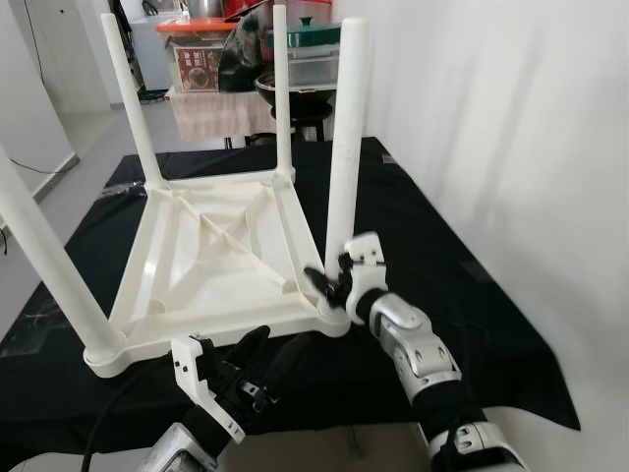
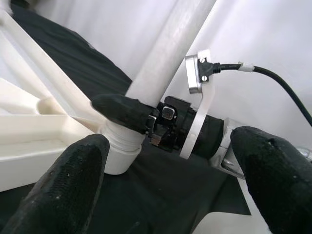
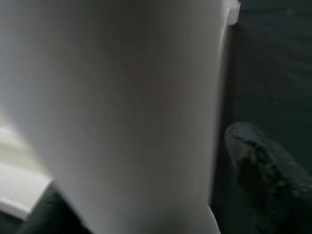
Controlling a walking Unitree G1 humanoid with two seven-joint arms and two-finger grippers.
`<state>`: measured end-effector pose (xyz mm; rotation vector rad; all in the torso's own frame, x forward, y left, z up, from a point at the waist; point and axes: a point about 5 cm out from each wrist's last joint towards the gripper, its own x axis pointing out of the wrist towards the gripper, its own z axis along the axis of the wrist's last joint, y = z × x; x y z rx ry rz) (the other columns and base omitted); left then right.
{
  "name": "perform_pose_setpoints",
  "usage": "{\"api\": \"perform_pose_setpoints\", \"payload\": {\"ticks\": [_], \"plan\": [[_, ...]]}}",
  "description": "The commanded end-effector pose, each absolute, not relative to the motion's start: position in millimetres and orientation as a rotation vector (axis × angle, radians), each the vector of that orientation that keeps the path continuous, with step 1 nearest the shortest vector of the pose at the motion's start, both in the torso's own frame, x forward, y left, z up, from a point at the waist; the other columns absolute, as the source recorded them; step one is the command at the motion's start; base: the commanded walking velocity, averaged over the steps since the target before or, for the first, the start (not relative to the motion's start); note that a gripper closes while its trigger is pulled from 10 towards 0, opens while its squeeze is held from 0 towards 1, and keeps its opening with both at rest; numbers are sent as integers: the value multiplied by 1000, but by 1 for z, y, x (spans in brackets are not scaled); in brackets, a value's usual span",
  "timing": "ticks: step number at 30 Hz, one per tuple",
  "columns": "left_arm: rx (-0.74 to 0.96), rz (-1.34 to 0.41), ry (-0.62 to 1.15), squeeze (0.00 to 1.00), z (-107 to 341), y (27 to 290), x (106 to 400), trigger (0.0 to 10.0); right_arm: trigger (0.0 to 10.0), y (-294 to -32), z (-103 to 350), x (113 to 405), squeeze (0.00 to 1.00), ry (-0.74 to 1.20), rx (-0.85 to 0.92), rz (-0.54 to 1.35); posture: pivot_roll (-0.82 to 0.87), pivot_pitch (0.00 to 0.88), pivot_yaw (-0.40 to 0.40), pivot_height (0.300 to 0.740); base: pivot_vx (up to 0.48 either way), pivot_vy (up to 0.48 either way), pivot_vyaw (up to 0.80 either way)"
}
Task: Building children table
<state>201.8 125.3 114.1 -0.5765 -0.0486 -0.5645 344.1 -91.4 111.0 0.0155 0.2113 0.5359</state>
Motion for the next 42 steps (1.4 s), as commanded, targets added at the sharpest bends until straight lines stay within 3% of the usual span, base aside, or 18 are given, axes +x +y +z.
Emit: {"api": "perform_pose_setpoints", "payload": {"ticks": [1, 4, 5, 6, 7, 11, 13, 14, 17, 19, 30, 33, 34, 36, 37, 38, 41, 42], "plan": [[-570, -560, -51, 0, 115, 126, 202, 10000, 10000, -87, 131, 352, 1000, 151, 43, 586, -11, 0, 11, 740, 0, 0, 0], [-571, -561, -50, 0, 115, 126, 203, 10000, 10000, -86, 141, 354, 1000, 125, 70, 633, -11, 0, 12, 740, 0, 0, 0], [-573, -563, -51, 0, 115, 126, 204, 10000, 10000, -86, 160, 359, 420, 83, 80, 825, -4, 0, 8, 740, 0, 0, 0], [-573, -563, -51, 0, 115, 126, 204, 10000, 10000, -86, 160, 359, 420, 83, 80, 825, -4, 0, 8, 740, 0, 0, 0], [-575, -564, -51, 0, 115, 126, 204, 10000, 10000, -86, 164, 361, 0, 83, 68, 914, -4, 0, 8, 740, 0, 0, 0], [-577, -565, -52, 0, 115, 125, 204, 10000, 10000, -87, 164, 360, 0, 113, 26, 1087, 4, 0, 2, 740, 0, 0, 0], [-577, -565, -52, 0, 115, 125, 204, 10000, 10000, -87, 164, 360, 0, 113, 26, 1087, 4, 0, 2, 740, 0, 0, 0], [-580, -566, -54, 0, 115, 124, 204, 10000, 10000, -86, 166, 362, 0, 157, 36, 1201, 36, 0, -14, 740, 0, 0, 0], [-580, -567, -53, 0, 115, 124, 204, 10000, 10000, -85, 167, 363, 0, 166, 48, 1243, 39, 0, -16, 740, 0, 0, 0], [-581, -568, -52, 0, 114, 122, 203, 10000, 0, -83, 169, 366, 0, 188, 73, 1269, 53, 0, -24, 740, 0, 0, 0], [-584, -569, -52, 0, 115, 120, 200, 10000, 0, -85, 164, 368, 0, 236, 84, 1270, 57, 0, -25, 740, 0, 0, 0], [-588, -572, -51, 0, 116, 119, 198, 10000, 0, -94, 143, 374, 0, 297, -21, 1011, 56, 0, -36, 740, 0, 0, 0], [-588, -572, -51, 0, 116, 119, 198, 10000, 0, -94, 143, 374, 0, 297, -21, 1011, 56, 0, -36, 740, 0, 0, 0], [-590, -570, -55, 0, 117, 119, 196, 10000, 0, -107, 117, 377, 0, 371, -104, 630, 46, 5, -29, 740, 0, 0, 0], [-590, -570, -55, 0, 117, 119, 196, 10000, 0, -107, 117, 377, 0, 371, -104, 630, 46, 5, -29, 740, 0, 0, 0], [-591, -568, -56, 0, 118, 121, 195, 10000, 0, -108, 101, 369, 0, 393, -41, 460, 23, 15, -16, 740, 0, 0, 0], [-591, -568, -56, 0, 118, 121, 195, 10000, 0, -108, 101, 369, 0, 393, -41, 460, 23, 15, -16, 740, 0, 0, 0], [-593, -568, -56, 0, 118, 122, 194, 10000, 0, -97, 88, 348, 0, 375, -7, 416, 12, 26, -2, 740, 0, 0, 0]]}}
